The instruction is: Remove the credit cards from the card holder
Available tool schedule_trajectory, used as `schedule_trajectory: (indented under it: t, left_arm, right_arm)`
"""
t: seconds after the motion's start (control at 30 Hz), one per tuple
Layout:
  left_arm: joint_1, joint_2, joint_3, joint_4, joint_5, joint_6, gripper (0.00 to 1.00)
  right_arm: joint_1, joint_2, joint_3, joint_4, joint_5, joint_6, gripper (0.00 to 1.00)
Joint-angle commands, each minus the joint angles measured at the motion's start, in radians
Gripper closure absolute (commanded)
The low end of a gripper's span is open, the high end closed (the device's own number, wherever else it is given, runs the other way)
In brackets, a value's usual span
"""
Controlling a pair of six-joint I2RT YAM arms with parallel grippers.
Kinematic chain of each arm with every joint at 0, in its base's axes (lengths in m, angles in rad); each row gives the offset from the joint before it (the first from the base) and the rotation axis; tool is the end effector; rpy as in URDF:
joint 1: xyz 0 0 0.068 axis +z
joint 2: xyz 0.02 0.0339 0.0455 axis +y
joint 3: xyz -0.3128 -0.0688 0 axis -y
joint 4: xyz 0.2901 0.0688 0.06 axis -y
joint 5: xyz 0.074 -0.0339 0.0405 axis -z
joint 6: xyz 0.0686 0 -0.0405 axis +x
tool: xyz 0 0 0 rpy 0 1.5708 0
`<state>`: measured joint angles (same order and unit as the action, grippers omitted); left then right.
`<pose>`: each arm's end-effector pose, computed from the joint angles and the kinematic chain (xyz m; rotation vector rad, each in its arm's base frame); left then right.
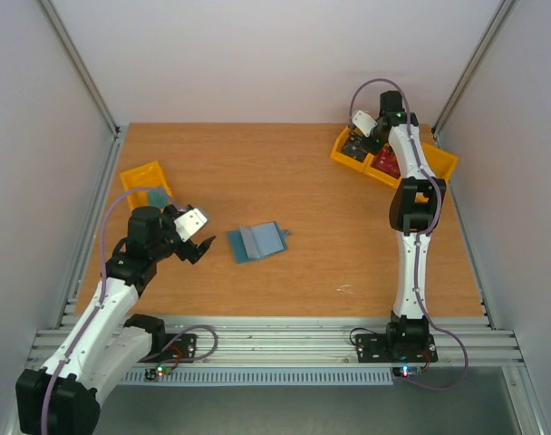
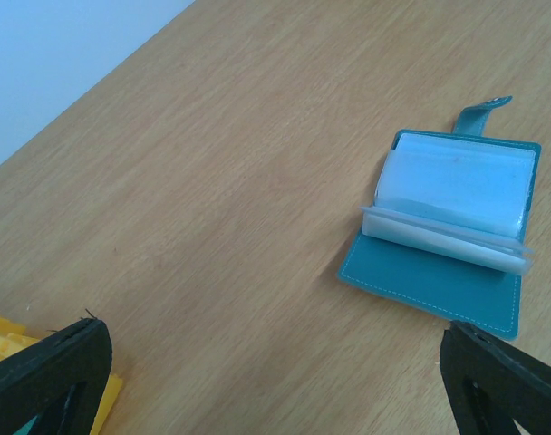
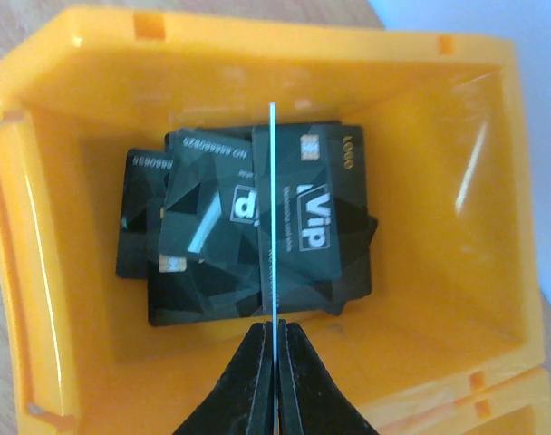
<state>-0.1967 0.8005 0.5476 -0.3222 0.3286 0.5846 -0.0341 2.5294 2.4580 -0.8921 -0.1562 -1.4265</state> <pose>0.2062 -0.0637 0.2479 0.9772 1.8746 -0.1220 0.6505 -0.0115 0.2160 -1.6909 1.9251 -0.3861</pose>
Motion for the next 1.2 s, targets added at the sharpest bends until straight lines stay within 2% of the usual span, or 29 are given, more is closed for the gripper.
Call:
schedule_trajectory:
  t: [0.0, 0.43, 0.6, 1.0, 1.17]
  left_arm:
    - [0.005, 0.006, 0.001, 0.028, 0.006, 0.009, 0.00]
    - [0.006, 0.012, 0.004, 0.033, 0.009, 0.002, 0.00]
    - [0.006, 0.015, 0.007, 0.033, 0.017, 0.002, 0.01]
    - [0.006, 0.016, 0.006, 0.034, 0.014, 0.008, 0.01]
    - [0.006, 0.010, 0.007, 0.027, 0.011, 0.009, 0.01]
  right_arm:
    - [-0.001, -0.016, -0.030, -0.054, 0.074, -0.068, 0.99]
    - [0.010, 0.018, -0.077, 0.067, 0.025, -0.065, 0.99]
    - [0.020, 0.040, -0.079, 0.112, 0.049, -0.105, 0.99]
    - [0.026, 0.046, -0.100, 0.132, 0.074, -0.134, 0.96]
    - [0.025, 0.042, -0.114, 0.175, 0.123, -0.126, 0.90]
